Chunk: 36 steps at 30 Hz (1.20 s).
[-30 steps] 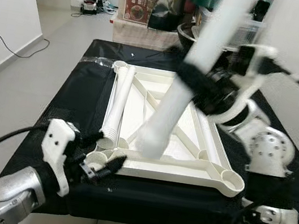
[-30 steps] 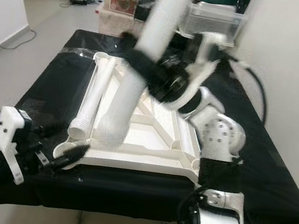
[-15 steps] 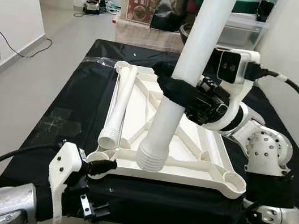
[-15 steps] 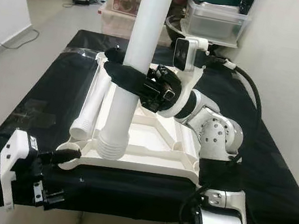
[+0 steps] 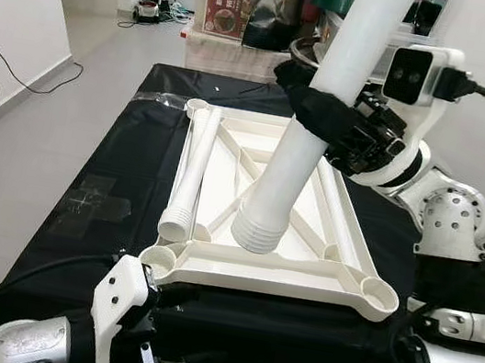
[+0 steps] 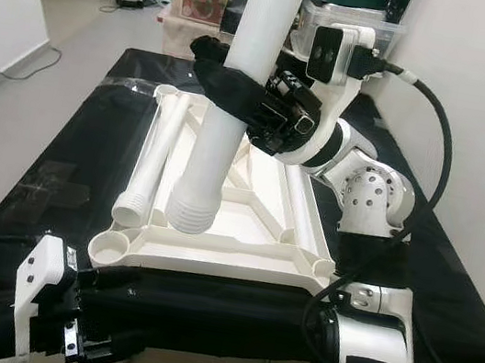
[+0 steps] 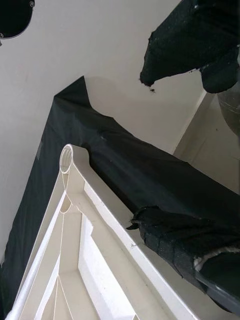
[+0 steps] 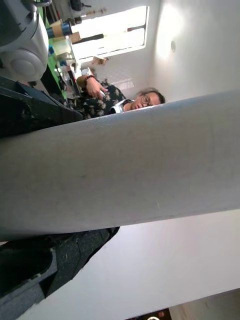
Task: Building children table
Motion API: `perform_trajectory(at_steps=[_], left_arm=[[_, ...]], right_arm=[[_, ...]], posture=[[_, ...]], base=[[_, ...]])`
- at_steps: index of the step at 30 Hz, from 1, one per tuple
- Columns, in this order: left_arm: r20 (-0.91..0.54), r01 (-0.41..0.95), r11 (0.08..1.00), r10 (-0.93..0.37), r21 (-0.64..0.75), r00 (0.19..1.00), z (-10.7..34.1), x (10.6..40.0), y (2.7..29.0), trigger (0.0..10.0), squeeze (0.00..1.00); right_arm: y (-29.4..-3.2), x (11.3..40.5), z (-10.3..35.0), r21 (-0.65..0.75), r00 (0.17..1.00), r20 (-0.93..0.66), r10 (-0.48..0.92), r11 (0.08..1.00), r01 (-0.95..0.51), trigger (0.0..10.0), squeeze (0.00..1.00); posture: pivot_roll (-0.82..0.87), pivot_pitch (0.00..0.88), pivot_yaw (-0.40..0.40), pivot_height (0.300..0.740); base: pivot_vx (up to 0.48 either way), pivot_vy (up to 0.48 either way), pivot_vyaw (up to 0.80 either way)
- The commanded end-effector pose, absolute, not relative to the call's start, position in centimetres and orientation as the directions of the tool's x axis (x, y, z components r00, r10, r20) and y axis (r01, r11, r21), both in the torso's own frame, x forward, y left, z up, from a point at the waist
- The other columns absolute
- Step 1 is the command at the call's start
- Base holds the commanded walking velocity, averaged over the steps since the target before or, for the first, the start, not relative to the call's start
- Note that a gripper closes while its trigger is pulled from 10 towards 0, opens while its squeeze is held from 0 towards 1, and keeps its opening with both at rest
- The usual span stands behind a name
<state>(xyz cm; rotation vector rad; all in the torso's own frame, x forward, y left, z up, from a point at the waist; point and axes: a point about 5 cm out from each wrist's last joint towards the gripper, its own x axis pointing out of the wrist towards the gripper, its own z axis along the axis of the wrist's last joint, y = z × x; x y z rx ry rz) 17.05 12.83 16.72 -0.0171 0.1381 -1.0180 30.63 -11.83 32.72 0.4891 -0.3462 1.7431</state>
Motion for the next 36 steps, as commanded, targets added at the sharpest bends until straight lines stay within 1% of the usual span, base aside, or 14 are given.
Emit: perform_trajectory(at_steps=[1,11,14,18,21,24,29,31,34,36], left_arm=[[-0.123,0.854,0.515,-0.854,-0.075,0.505,16.5,16.9,12.8,10.0,0.0],[-0.104,0.862,0.506,-0.859,-0.032,0.501,17.1,17.5,13.1,10.0,0.0],[-0.097,0.871,0.492,-0.867,-0.004,0.489,17.5,18.1,13.1,10.0,0.0],[-0.067,0.884,0.464,-0.882,0.051,0.467,18.5,19.6,12.7,10.0,0.0],[-0.061,0.884,0.463,-0.883,0.061,0.466,18.7,20.0,12.6,10.0,0.0],[-0.037,0.886,0.46,-0.886,0.069,0.463,18.9,21.0,12.1,10.0,0.0],[-0.017,0.89,0.452,-0.891,0.063,0.454,19.0,21.5,11.7,10.0,0.0],[-0.005,0.896,0.44,-0.898,0.058,0.441,19.1,21.6,11.2,10.0,0.0],[0.017,0.918,0.394,-0.919,0.041,0.393,19.2,21.5,10.2,10.0,0.0],[0.018,0.924,0.382,-0.924,0.035,0.381,19.1,21.5,9.9,10.0,0.0]], right_arm=[[-11.5,30.2,33.0,0.009,-0.214,0.49,0.845,-0.25,-0.968,10.0,0.0],[-11.0,29.8,31.9,0.043,-0.23,0.468,0.853,-0.282,-0.958,10.0,0.0],[-10.6,29.6,31.4,0.051,-0.236,0.458,0.857,-0.29,-0.956,10.0,0.0],[-9.5,29.2,30.2,0.073,-0.242,0.445,0.862,-0.305,-0.95,10.0,0.0],[-9.4,29.1,30.0,0.078,-0.24,0.444,0.863,-0.304,-0.95,10.0,0.0],[-9.0,28.8,29.5,0.09,-0.234,0.444,0.865,-0.303,-0.949,10.0,0.0],[-8.9,28.7,29.3,0.096,-0.224,0.443,0.868,-0.294,-0.951,10.0,0.0],[-8.8,28.7,29.2,0.099,-0.216,0.441,0.871,-0.286,-0.953,10.0,0.0],[-8.5,28.7,28.7,0.103,-0.191,0.429,0.883,-0.257,-0.961,10.0,0.0],[-8.4,28.8,28.6,0.104,-0.181,0.427,0.886,-0.247,-0.963,10.0,0.0]], posture=[[0.11,0.0,-0.076,0.74],[0.11,0.0,-0.073,0.74],[0.11,0.0,-0.072,0.74],[0.1,0.0,-0.06,0.74],[0.1,0.0,-0.059,0.74],[0.08,0.0,-0.047,0.74],[0.08,0.0,-0.044,0.74],[0.08,0.0,-0.041,0.74],[0.07,0.0,-0.039,0.74],[0.07,0.0,-0.039,0.74]], base=[[0.0,0.0,0.0],[0.0,0.0,0.0],[0.0,0.0,0.0],[0.0,0.0,0.0],[0.0,0.0,0.0],[0.0,0.0,0.0],[0.0,0.0,0.0],[0.0,0.0,0.0],[0.0,0.0,0.0],[0.0,0.0,0.0]])
